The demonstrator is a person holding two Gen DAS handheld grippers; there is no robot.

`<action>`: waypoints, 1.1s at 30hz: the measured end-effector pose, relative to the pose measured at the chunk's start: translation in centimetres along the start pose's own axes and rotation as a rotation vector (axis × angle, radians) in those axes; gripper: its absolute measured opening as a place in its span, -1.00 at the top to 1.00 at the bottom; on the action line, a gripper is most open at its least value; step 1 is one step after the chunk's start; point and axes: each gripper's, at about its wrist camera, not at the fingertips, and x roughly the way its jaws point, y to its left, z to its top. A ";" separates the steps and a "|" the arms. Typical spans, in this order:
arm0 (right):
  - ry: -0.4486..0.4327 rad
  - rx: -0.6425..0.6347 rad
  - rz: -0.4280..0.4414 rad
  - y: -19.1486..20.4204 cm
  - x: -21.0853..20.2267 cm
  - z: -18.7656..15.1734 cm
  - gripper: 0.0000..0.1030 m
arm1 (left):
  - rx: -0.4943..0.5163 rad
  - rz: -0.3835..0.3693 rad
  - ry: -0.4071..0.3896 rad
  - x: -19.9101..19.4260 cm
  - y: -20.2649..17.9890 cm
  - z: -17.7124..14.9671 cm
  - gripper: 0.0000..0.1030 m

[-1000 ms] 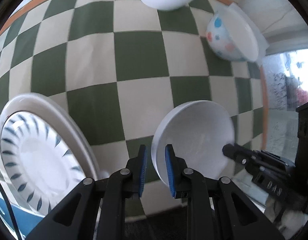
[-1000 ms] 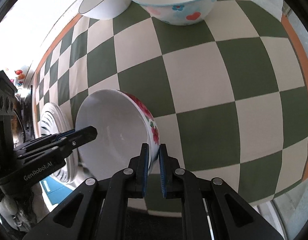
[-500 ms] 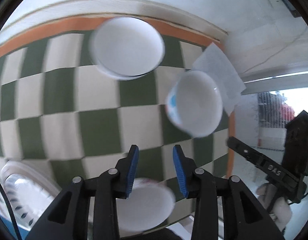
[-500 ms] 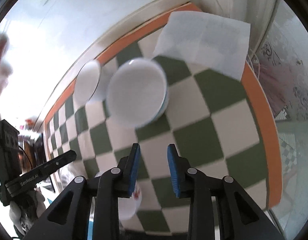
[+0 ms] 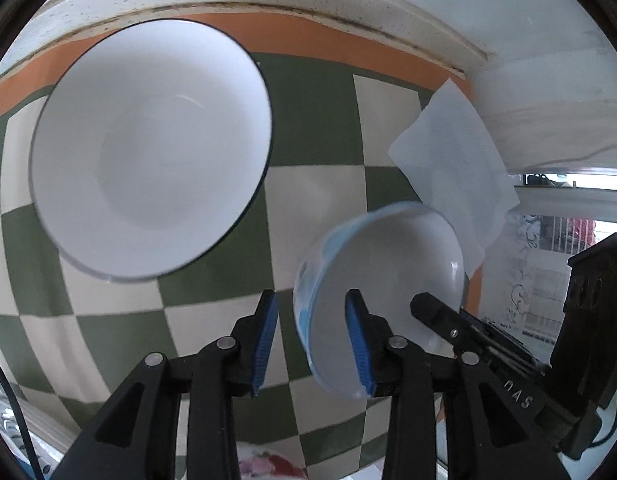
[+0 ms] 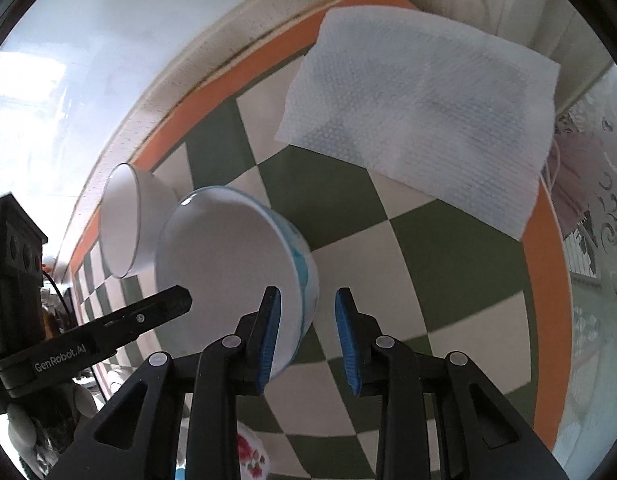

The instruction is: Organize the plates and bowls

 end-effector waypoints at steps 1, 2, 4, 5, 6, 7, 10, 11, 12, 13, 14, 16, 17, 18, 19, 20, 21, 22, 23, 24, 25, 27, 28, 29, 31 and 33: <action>0.001 0.000 -0.003 0.0 0.3 0.2 0.40 | 0.008 0.001 -0.005 0.1 -0.1 0.1 0.41; 0.003 -0.002 -0.008 0.0 0.6 0.4 0.40 | 0.019 0.009 -0.009 0.2 -0.4 0.0 0.47; -0.007 -0.005 -0.017 0.0 0.9 0.6 0.42 | 0.030 0.018 -0.016 0.3 -0.6 0.0 0.61; -0.018 -0.009 -0.021 0.1 0.9 0.7 0.52 | 0.035 0.026 -0.021 0.3 -0.6 0.0 0.63; -0.023 -0.012 -0.027 0.2 0.9 0.7 0.67 | 0.038 0.032 -0.024 0.3 -0.6 0.0 0.65; -0.026 -0.017 -0.025 0.3 0.9 0.7 0.70 | 0.040 0.039 -0.027 0.3 -0.7 -0.1 0.68; -0.035 -0.033 -0.039 0.8 0.9 0.8 0.80 | 0.047 0.048 -0.035 0.2 -0.8 -0.2 0.69; -0.039 -0.040 -0.046 0.9 0.9 0.7 0.80 | 0.049 0.058 -0.038 0.1 -0.8 -0.4 0.69; -0.042 -0.045 -0.047 1.1 0.8 0.6 0.80 | 0.055 0.066 -0.042 0.0 -0.9 -0.4 0.69; -0.041 -0.045 -0.043 1.2 0.7 0.5 0.80 | 0.062 0.075 -0.048 -0.1 -1.0 -0.5 0.69; -0.039 -0.046 -0.042 1.3 0.8 0.4 0.80 | 0.069 0.084 -0.057 -0.4 -1.0 -0.7 0.69; -0.041 -0.048 -0.033 1.4 0.5 0.2 0.81 | 0.080 0.088 -0.066 -1.1 -0.9 -1.1 0.69; -0.042 -0.050 -0.035 1.7 0.4 0.0 0.81 | 0.079 0.088 -0.074 -1.5 -0.9 -1.3 0.69; -0.040 -0.055 -0.035 1.7 0.2 0.0 0.81 | 0.080 0.087 -0.078 -1.6 -1.0 -1.5 0.69; -0.042 -0.057 -0.031 1.9 -0.1 -0.2 0.81 | 0.080 0.086 -0.083 -1.6 -1.4 -1.6 0.69; -0.044 -0.060 -0.031 1.9 -0.4 -0.6 0.82 | 0.079 0.084 -0.090 -2.0 -1.5 -2.0 0.69; -0.044 -0.066 -0.029 2.2 -0.7 -0.9 0.81 | 0.079 0.082 -0.095 -2.3 -1.5 -2.3 0.69; -0.048 -0.068 -0.024 2.5 -1.1 -1.2 0.81 | 0.084 0.081 -0.102 -2.8 -1.5 -2.8 0.69; -0.052 -0.071 -0.023 2.9 -1.4 -1.6 0.81 | 0.089 0.084 -0.108 -3.3 -1.3 -3.2 0.69; -0.055 -0.078 -0.023 3.2 -1.8 -2.0 0.81 | 0.094 0.088 -0.116 -3.7 -1.3 -3.7 0.69; -0.058 -0.082 -0.020 3.4 -2.3 -2.4 0.81 | 0.104 0.096 -0.124 -4.2 -1.3 -4.3 0.69; -0.062 -0.095 -0.017 3.9 -3.2 -3.7 0.81 | 0.118 0.113 -0.137 -5.1 -1.2 -5.4 0.69; -0.062 -0.100 -0.013 4.2 -3.7 -4.3 0.81 | 0.124 0.115 -0.143 -5.7 -1.0 -6.1 0.69; -0.062 -0.106 -0.011 4.5 -4.0 -4.9 0.81 | 0.129 0.115 -0.148 -6.3 -0.7 -6.7 0.69; -0.064 -0.123 -0.008 5.2 -4.9 -6.6 0.81 | 0.127 0.114 -0.159 -7.3 -0.3 -8.0 0.69; -0.063 -0.139 -0.002 5.9 -5.6 -7.8 0.81 | 0.130 0.112 -0.171 -8.2 0.1 -9.2 0.69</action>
